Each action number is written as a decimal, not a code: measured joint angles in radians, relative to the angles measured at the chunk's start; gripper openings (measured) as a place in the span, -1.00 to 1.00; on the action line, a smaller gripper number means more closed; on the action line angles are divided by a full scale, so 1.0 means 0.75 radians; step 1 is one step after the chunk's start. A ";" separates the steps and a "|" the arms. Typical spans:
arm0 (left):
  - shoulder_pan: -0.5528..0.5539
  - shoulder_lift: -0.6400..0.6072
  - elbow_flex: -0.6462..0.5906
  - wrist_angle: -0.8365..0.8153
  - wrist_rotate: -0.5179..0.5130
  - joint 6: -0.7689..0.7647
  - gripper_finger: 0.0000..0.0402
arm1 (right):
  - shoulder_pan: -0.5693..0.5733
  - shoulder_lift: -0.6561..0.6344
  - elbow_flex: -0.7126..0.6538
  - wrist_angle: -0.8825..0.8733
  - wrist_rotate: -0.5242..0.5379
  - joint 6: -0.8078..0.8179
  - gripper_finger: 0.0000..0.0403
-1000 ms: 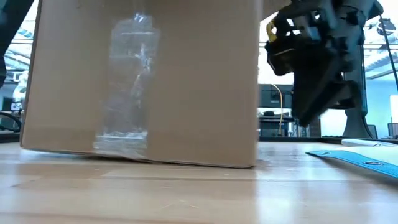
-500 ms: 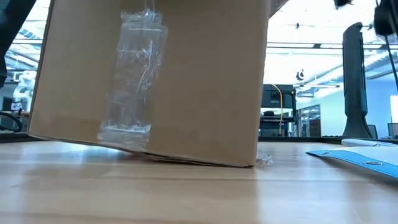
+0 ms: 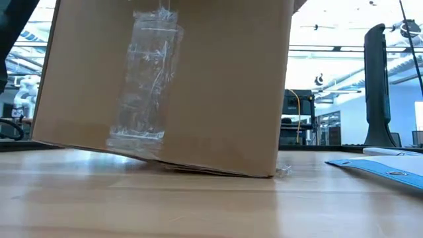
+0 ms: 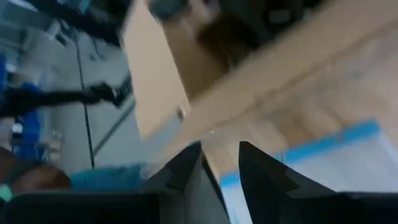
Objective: Unpack boxes
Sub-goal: Open the cardboard box using the gray cutter
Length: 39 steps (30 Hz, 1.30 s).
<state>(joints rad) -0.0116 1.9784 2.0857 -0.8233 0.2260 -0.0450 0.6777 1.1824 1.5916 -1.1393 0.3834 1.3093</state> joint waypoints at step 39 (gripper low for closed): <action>-0.012 -0.001 0.077 -0.092 -0.078 0.037 -0.32 | -0.279 0.080 0.009 0.492 -0.141 -0.207 -0.51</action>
<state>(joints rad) -0.0207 1.9774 2.1433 -0.8925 0.1674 -0.0175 0.4683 1.2427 1.5986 -0.7704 0.2777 1.1542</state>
